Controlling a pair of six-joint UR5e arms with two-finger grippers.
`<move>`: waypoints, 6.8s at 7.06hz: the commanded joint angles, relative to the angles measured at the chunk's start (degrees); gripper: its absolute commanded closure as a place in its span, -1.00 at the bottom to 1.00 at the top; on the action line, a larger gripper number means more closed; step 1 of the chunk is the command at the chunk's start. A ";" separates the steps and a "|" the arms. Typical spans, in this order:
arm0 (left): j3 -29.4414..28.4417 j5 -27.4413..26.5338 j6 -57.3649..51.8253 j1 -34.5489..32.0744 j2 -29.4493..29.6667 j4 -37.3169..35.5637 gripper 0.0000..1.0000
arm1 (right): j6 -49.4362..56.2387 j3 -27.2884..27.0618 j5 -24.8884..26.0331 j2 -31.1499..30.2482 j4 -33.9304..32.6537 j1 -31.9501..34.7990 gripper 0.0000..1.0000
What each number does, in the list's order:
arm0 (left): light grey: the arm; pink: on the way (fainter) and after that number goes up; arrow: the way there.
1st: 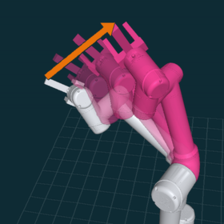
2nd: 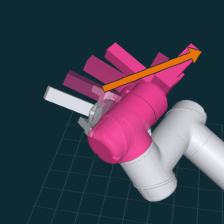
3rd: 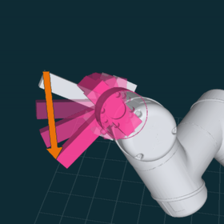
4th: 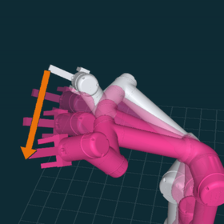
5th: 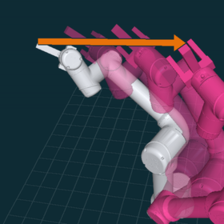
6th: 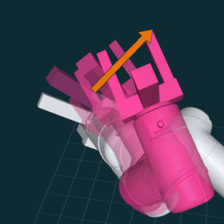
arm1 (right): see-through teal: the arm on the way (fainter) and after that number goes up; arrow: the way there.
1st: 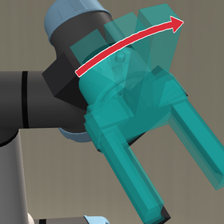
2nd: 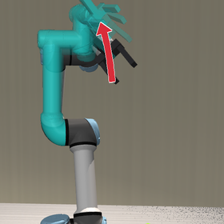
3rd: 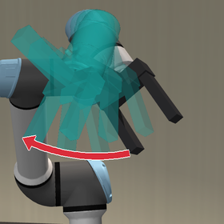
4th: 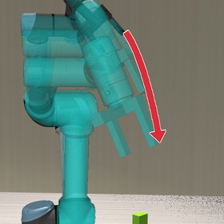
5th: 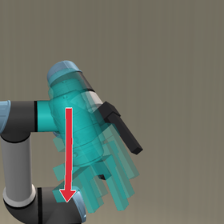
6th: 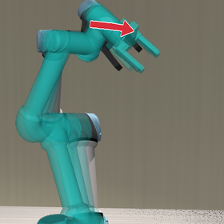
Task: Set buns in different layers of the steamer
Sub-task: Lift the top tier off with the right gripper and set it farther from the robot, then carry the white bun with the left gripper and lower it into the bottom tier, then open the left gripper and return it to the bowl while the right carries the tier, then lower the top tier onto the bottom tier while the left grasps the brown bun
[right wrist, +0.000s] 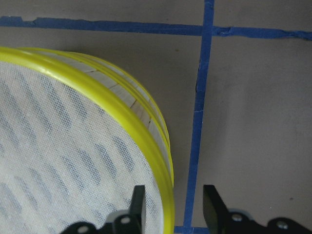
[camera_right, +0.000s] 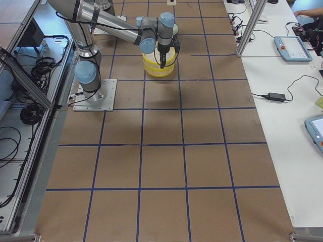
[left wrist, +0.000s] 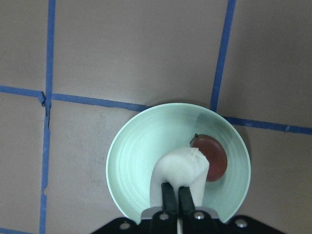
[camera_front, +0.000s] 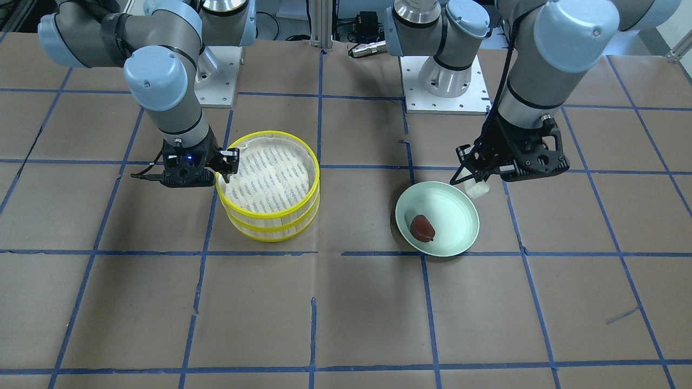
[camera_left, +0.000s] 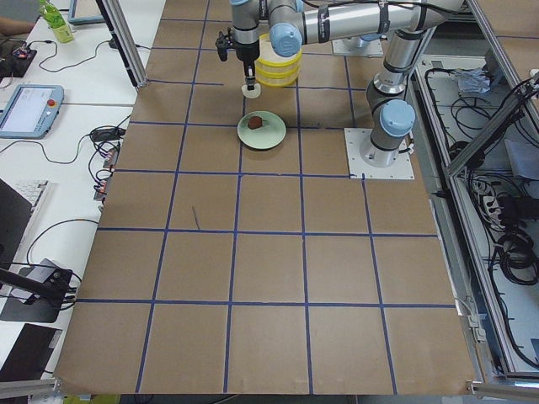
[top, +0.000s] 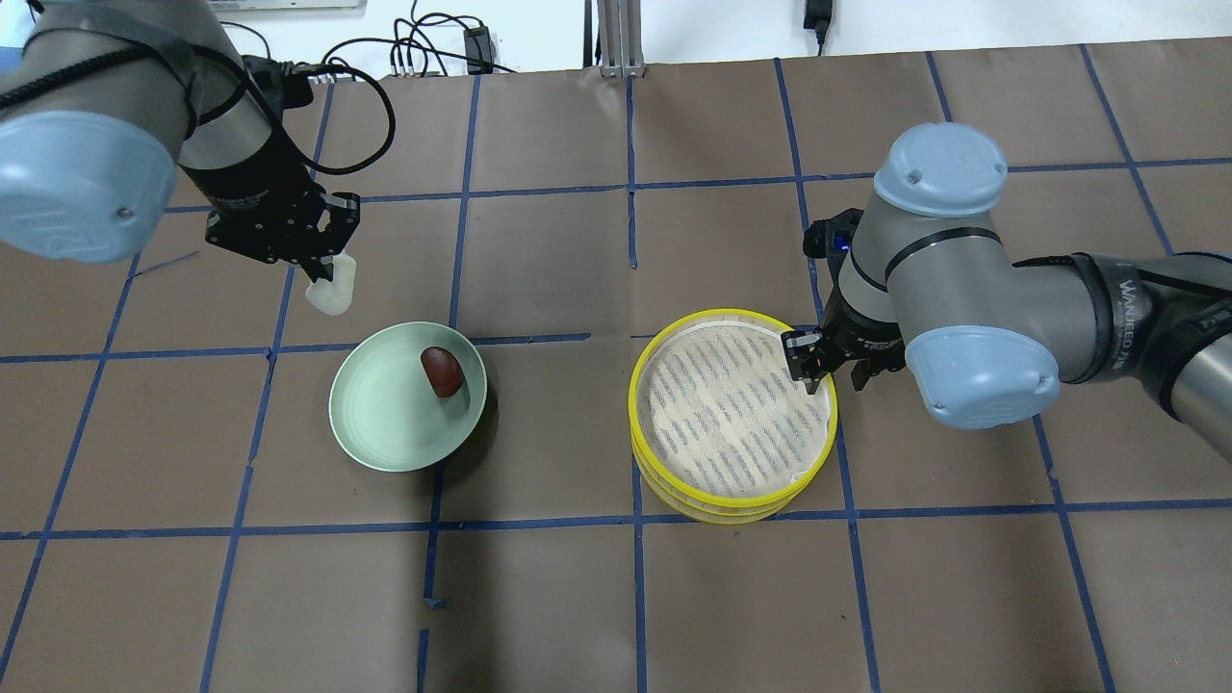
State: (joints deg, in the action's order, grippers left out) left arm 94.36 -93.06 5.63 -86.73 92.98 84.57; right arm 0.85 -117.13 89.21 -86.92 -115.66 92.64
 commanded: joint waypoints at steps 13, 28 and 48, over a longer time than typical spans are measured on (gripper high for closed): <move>0.65 4.91 50.04 -26.46 13.18 -21.47 0.99 | 13.47 14.21 4.74 -1.41 18.81 -20.21 0.94; 6.19 5.10 50.61 -32.90 15.39 -26.47 -1.00 | 11.36 12.72 5.02 -1.15 17.93 -16.10 0.99; 17.09 -6.35 2.28 -7.58 16.62 -30.87 -0.06 | 0.64 3.40 6.41 2.46 3.87 3.51 -0.12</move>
State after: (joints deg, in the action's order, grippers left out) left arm 111.38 -99.47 7.84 -94.51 109.59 53.67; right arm 1.33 -113.54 95.05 -84.46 -111.68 96.15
